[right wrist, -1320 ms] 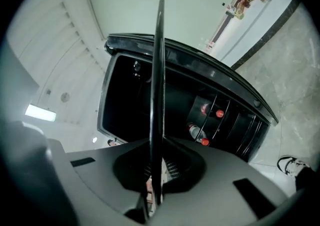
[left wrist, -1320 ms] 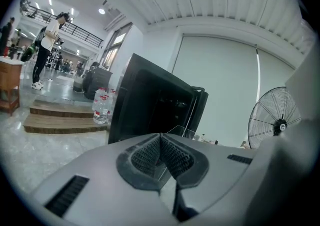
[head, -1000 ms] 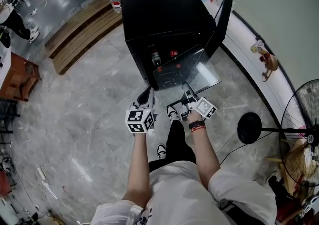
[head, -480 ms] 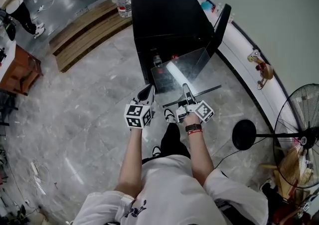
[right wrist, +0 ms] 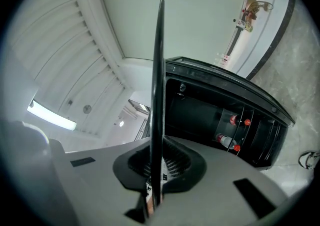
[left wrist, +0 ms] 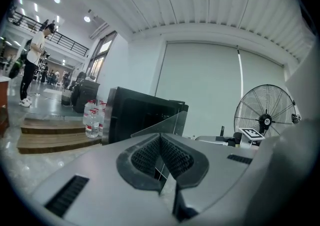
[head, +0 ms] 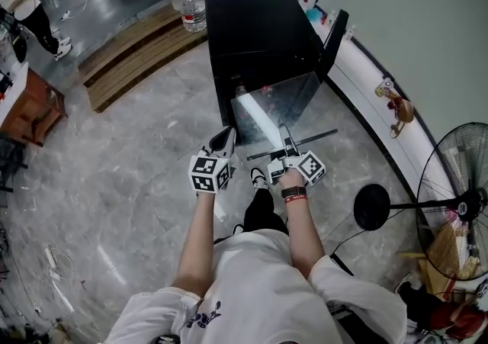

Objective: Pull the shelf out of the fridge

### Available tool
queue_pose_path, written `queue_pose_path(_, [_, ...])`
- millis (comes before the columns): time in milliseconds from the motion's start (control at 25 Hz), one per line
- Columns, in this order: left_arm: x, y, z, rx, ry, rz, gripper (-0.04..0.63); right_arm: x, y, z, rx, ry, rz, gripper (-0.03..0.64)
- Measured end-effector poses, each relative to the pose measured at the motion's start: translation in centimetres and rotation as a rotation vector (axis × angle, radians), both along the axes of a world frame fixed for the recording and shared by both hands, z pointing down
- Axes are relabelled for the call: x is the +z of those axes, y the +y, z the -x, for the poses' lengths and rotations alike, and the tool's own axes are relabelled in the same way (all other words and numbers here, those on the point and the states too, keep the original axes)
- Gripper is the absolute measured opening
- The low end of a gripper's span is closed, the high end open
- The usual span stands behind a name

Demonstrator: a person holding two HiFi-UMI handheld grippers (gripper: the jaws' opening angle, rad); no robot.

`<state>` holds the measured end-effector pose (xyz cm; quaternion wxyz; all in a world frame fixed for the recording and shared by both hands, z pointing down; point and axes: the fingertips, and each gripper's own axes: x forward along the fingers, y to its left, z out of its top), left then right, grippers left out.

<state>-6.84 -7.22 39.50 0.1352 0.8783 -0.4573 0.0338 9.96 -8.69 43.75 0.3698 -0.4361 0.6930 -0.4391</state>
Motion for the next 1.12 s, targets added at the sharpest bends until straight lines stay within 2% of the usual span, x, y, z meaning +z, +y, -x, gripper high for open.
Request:
queue_pose_path(360, [-1.1,0.7,-0.2,0.014,-0.001,-0.02,0.018,-0.8,0.8,0.1,0.005,-0.064,-0.015,0.025])
queue_pose_path(680, [-0.8,0.7,-0.6,0.014,-0.004,-0.014,0.018,-0.5,0.7,0.1,0.0,-0.075,-0.01,0.025])
queue_pose_path(1120, [1.5,-0.5,-1.1,-0.006,-0.013,0.03,0.018,3.0,-0.7,-0.5,-0.002,-0.16,0.051,0.025])
